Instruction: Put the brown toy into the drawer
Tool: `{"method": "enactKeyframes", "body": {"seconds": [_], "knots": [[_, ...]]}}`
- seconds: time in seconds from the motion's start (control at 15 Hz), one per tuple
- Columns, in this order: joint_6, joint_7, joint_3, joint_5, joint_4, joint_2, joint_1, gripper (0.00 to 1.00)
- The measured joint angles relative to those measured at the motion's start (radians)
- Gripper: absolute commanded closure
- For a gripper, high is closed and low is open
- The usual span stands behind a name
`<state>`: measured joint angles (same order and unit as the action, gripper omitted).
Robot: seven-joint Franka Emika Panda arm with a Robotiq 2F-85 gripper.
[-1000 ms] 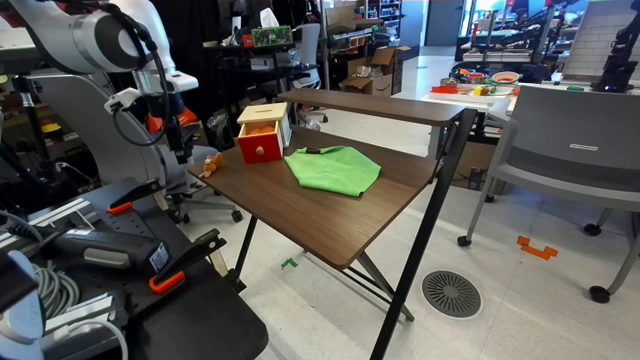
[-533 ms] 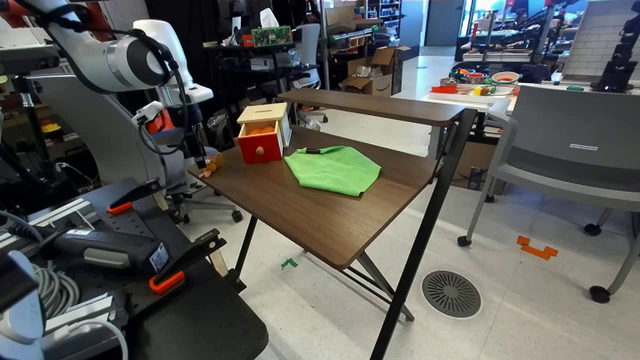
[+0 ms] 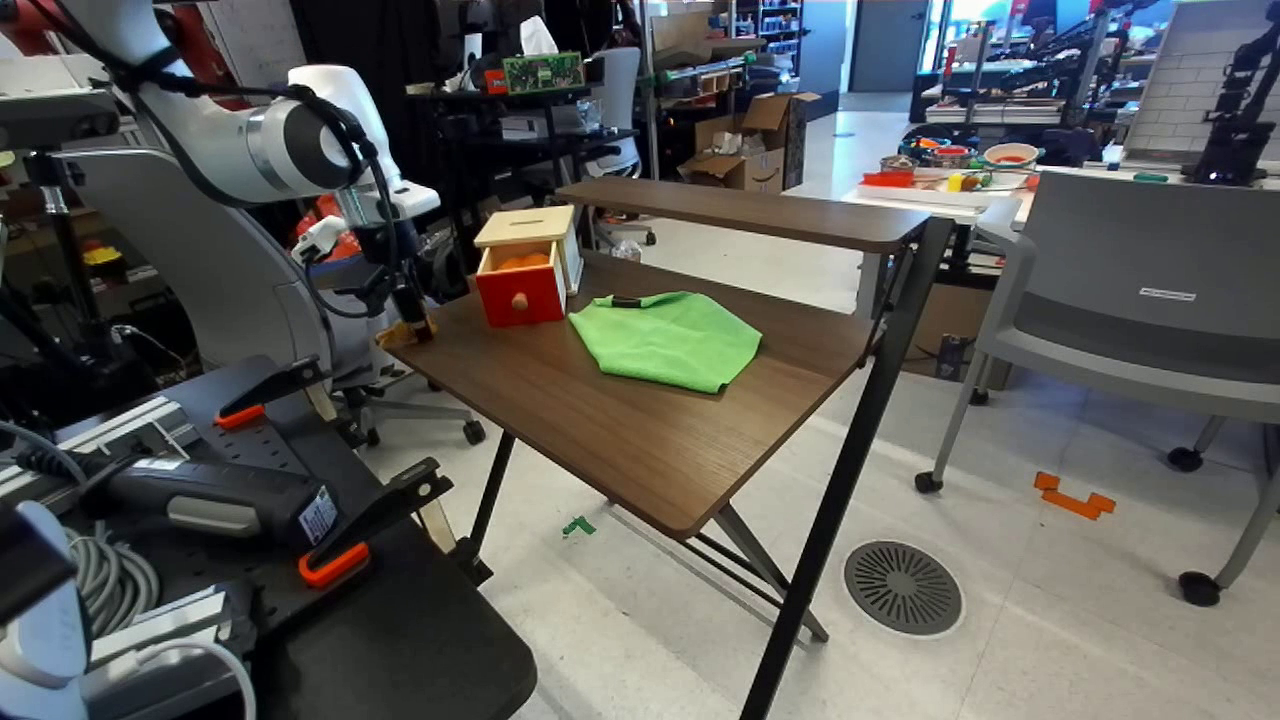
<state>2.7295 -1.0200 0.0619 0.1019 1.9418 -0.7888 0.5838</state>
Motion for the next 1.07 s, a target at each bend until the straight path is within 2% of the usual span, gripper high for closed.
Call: {"method": "enactKeyframes", "body": {"seconds": [0.2, 0.4, 0.67, 0.87, 1.07], "knots": [[-0.001, 0.0, 0.002, -0.003, -0.02, -0.016, 0.0, 0.99], [-0.001, 0.0, 0.002, -0.005, -0.023, -0.016, -0.001, 0.96], [-0.002, 0.005, -0.007, -0.018, -0.018, 0.013, -0.02, 0.96], [-0.022, 0.023, -0.023, -0.043, -0.013, 0.075, -0.067, 0.96], [-0.08, 0.074, -0.06, -0.095, -0.024, 0.147, -0.142, 0.96]]}}
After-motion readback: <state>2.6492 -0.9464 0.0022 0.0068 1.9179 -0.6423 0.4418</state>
